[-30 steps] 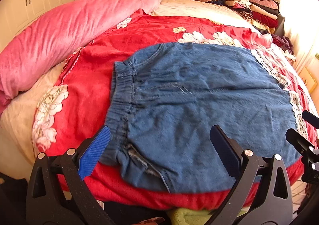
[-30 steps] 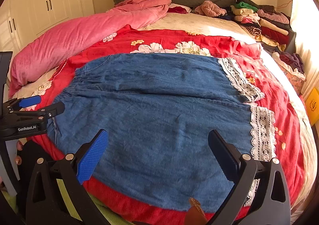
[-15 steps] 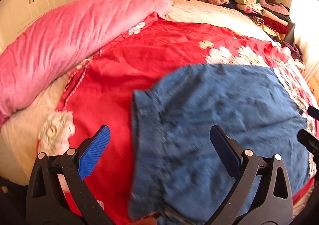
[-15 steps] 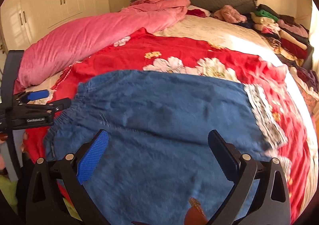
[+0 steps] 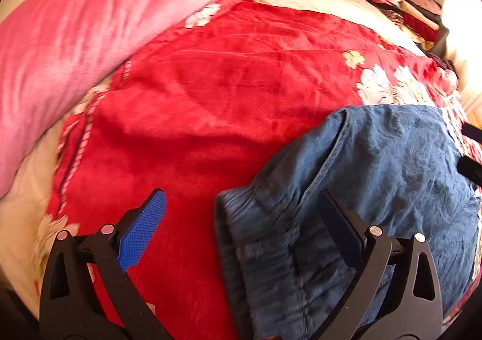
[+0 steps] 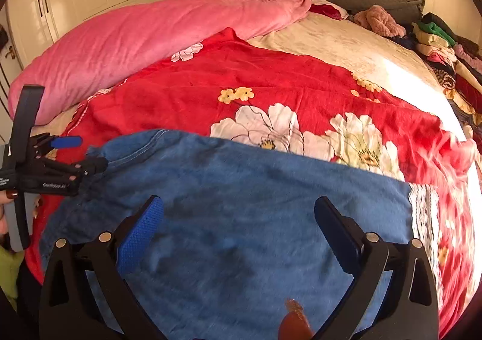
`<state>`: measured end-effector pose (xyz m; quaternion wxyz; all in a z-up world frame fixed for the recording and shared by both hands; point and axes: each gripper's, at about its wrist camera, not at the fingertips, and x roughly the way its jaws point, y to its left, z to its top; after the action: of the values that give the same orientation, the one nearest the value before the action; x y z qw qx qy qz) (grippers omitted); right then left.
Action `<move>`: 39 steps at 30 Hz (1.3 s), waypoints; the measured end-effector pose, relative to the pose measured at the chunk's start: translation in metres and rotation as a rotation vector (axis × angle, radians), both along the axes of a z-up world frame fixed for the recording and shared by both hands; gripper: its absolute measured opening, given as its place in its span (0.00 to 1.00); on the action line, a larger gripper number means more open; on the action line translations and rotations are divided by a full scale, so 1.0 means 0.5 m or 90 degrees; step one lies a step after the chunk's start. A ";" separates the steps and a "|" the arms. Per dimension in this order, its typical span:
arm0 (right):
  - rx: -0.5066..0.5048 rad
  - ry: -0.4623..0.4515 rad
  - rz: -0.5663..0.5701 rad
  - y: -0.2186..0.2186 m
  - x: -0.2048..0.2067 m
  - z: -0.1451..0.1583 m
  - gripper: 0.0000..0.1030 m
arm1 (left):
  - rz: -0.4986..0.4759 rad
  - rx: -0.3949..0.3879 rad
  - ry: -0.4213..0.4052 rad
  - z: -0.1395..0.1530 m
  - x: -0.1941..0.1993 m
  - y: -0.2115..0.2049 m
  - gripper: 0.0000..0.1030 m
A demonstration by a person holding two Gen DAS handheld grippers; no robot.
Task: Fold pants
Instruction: 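Move both grippers down toward the elastic leg cuff of the denim pants, then grasp the elastic leg cuff with the left gripper while the right gripper grasps adjacent denim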
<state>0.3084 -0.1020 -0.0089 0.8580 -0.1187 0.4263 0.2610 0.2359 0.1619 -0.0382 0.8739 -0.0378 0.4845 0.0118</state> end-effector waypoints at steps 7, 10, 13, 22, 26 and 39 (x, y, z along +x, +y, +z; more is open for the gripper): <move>-0.056 0.006 0.059 0.065 0.080 -0.038 0.96 | -0.021 0.038 -0.006 -0.018 0.033 -0.010 0.65; -0.087 0.013 0.082 0.095 0.099 -0.058 0.96 | -0.054 0.012 -0.006 -0.030 0.037 -0.019 0.39; -0.114 0.013 0.096 0.117 0.113 -0.073 0.96 | -0.068 0.056 -0.022 -0.031 0.034 -0.035 0.31; -0.204 -0.035 0.160 0.169 0.111 -0.095 0.96 | -0.078 0.050 -0.071 0.024 0.001 -0.025 0.27; -0.219 -0.020 0.160 0.179 0.111 -0.111 0.89 | -0.076 0.055 -0.092 0.038 -0.013 -0.032 0.27; -0.093 -0.025 0.160 0.145 0.030 -0.068 0.07 | -0.092 0.069 -0.117 0.060 -0.047 -0.043 0.27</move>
<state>0.3234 -0.0296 -0.0430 0.8155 -0.2388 0.4091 0.3324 0.2121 0.1403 -0.0082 0.9139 0.0439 0.4024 -0.0286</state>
